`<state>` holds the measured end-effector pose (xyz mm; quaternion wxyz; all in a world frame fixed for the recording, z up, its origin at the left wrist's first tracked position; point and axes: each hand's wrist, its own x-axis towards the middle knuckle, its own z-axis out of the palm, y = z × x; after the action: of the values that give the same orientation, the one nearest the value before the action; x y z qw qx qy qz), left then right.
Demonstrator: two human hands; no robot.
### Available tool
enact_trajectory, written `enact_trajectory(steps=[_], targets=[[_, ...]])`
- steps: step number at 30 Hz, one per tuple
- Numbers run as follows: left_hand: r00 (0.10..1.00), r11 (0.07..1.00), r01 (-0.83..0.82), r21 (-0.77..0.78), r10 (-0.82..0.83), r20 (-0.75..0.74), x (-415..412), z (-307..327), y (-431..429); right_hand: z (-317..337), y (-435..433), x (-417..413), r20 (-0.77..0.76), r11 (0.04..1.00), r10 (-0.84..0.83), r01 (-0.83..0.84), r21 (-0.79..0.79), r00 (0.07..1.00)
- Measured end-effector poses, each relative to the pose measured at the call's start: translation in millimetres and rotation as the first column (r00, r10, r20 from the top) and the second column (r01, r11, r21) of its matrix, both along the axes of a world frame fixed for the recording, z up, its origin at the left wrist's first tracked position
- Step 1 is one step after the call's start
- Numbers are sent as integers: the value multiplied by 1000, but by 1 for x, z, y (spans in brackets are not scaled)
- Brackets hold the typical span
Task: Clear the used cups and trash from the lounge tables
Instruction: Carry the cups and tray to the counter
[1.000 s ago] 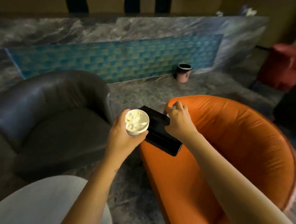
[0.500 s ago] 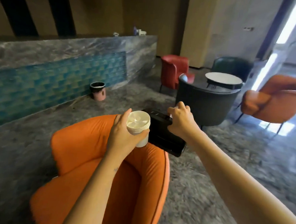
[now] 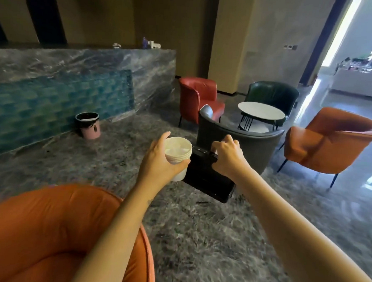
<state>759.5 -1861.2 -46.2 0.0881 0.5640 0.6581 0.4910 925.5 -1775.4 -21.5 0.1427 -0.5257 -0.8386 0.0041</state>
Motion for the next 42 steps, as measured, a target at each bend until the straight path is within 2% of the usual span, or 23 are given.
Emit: enact_trajectory(steps=[10,18,24,29,36,42], targets=[[986,983,-165,-84,167,16,-74,-3,211,5,237,-82,-31,987,150,-151,-58,988],[934,931,-344,-120,352,54,-183,-30,389,-19,447,-216,-40,937,337,-340,-77,941],[858,856,-504,-114,511,45,-302,-19,512,-5,587,-363,-17,862,504,-505,-52,863],[798,795,-600,-87,603,12,-415,-21,596,-19,681,-497,9,816,577,-575,-65,817],[750,749,-652,-120,660,47,-611,-29,723,-36,817,-705,16,777,625,-620,-111,780],[743,735,-662,-148,669,3,-770,-17,837,-32,932,-869,11,770,632,-627,-117,775]])
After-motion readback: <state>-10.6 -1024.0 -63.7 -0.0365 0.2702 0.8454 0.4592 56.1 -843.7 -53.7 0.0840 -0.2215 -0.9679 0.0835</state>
